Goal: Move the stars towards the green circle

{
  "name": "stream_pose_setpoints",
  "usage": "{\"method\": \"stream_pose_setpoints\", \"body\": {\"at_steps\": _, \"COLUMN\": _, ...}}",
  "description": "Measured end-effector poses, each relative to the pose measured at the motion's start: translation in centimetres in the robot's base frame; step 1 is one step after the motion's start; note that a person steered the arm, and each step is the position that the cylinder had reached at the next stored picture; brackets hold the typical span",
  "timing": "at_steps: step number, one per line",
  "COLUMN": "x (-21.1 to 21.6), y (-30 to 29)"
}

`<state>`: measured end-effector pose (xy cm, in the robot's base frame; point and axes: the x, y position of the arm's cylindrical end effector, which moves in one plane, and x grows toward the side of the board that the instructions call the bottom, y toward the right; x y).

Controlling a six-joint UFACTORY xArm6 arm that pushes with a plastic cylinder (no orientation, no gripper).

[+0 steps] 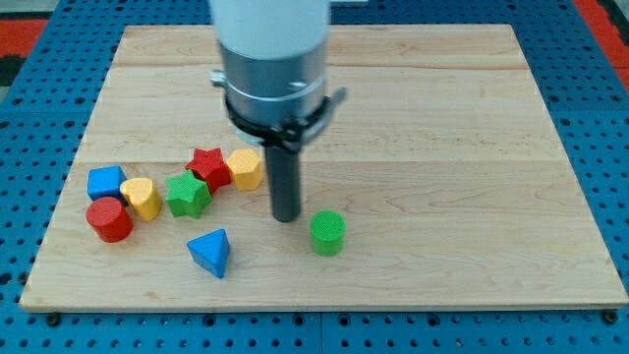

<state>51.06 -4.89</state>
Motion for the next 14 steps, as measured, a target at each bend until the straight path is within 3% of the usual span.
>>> {"method": "stream_pose_setpoints", "body": {"at_steps": 2, "x": -13.6, "y": -1.6}}
{"method": "stream_pose_setpoints", "body": {"at_steps": 3, "x": -17.8, "y": -6.1}}
{"method": "stream_pose_setpoints", "body": {"at_steps": 4, "x": -17.4, "y": -14.4}}
{"method": "stream_pose_setpoints", "body": {"at_steps": 5, "x": -11.9, "y": -15.5}}
{"method": "stream_pose_setpoints", "body": {"at_steps": 7, "x": -4.3, "y": -8.8}}
{"method": "stream_pose_setpoints", "body": {"at_steps": 9, "x": -5.2, "y": -3.5}}
{"method": "stream_pose_setpoints", "body": {"at_steps": 10, "x": -7.4, "y": -11.5}}
{"method": "stream_pose_setpoints", "body": {"at_steps": 12, "x": -4.0, "y": -14.7}}
{"method": "stream_pose_setpoints", "body": {"at_steps": 13, "x": -3.1, "y": -10.6}}
{"method": "stream_pose_setpoints", "body": {"at_steps": 14, "x": 0.4, "y": -4.1}}
